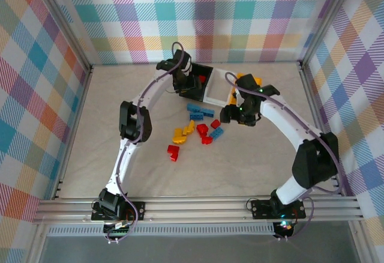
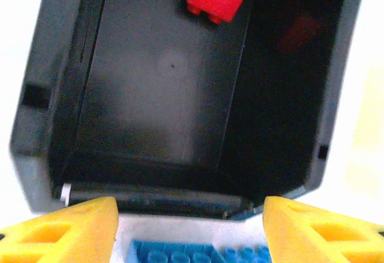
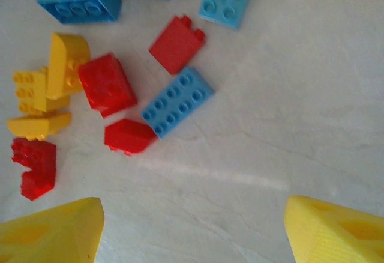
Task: Sort the legos into containers by color
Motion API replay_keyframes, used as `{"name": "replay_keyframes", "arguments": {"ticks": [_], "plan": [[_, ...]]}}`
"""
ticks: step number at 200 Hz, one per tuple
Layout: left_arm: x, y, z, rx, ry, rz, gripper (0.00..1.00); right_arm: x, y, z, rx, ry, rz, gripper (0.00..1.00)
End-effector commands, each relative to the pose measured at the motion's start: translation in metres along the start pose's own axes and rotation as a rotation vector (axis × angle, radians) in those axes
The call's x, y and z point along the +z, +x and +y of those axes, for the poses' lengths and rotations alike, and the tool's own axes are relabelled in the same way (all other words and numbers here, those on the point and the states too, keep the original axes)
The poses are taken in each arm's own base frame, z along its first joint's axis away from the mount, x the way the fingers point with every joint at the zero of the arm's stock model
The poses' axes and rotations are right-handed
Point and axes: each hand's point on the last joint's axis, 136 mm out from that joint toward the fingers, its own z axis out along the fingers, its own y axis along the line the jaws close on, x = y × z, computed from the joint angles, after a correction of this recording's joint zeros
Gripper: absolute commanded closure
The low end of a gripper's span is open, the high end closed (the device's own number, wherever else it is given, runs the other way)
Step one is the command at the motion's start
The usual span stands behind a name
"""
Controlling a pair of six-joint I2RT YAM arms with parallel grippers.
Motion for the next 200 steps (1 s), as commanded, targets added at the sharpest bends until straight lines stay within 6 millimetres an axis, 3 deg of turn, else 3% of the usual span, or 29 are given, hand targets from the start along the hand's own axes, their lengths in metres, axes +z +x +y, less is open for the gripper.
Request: {"name": "replay_keyframes", "arguments": {"ticks": [1, 25, 49, 69, 96, 132, 200], "plan": [[-0.068, 0.002, -0.02, 0.009, 0.015, -0.047, 0.33, 0.016, 0.005, 0.013, -0.008, -0.028, 0.087, 0.21], [-0.098, 0.033, 0.0, 0.014, -0.062, -0.023, 0.28, 0.037, 0.016, 0.034, -0.109, -0.049, 0.14, 0.21], [-0.116, 0.082, 0.027, 0.006, -0.127, 0.041, 0.25, 0.056, 0.023, 0.047, -0.187, -0.029, 0.179, 0.21], [-0.123, 0.127, 0.049, -0.024, -0.166, 0.104, 0.24, 0.068, 0.024, 0.038, -0.157, 0.045, 0.199, 0.22], [-0.13, 0.164, 0.066, -0.073, -0.183, 0.129, 0.23, 0.076, 0.019, 0.026, -0.09, 0.117, 0.202, 0.25], [-0.139, 0.178, 0.075, -0.084, -0.209, 0.124, 0.23, 0.087, 0.015, 0.023, 0.042, 0.145, 0.214, 0.31], [-0.143, 0.193, 0.079, -0.078, -0.214, 0.166, 0.23, 0.109, 0.011, 0.014, 0.236, 0.218, 0.232, 0.25]]}}
